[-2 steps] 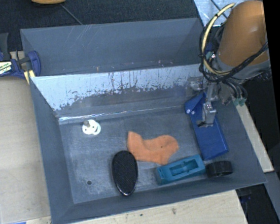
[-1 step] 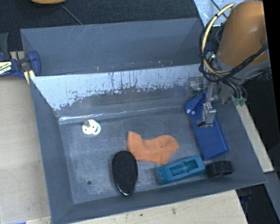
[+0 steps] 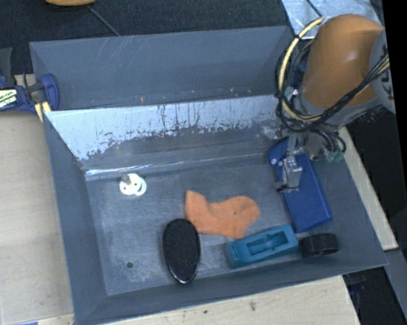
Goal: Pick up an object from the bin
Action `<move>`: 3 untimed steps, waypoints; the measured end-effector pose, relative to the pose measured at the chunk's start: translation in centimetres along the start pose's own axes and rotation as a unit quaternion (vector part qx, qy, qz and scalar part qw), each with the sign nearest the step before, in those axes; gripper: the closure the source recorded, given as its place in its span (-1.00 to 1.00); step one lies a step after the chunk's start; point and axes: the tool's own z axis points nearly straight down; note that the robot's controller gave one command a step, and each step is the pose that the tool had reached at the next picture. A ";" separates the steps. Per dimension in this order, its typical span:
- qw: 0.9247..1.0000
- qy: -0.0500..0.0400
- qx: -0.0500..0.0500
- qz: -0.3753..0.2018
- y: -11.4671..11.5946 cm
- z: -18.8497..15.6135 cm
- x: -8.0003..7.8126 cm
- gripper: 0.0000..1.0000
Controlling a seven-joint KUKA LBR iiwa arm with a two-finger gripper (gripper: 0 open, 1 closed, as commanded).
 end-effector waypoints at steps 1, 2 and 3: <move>1.000 0.005 -0.004 -0.004 2.1 3.3 -0.3 -1.00; 1.000 0.003 -0.001 0.027 5.6 6.4 0.6 -1.00; 1.000 0.000 -0.002 0.001 4.7 8.8 6.8 1.00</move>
Offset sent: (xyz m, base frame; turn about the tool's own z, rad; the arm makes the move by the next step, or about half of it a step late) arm -0.0170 0.0826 -0.0836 0.0313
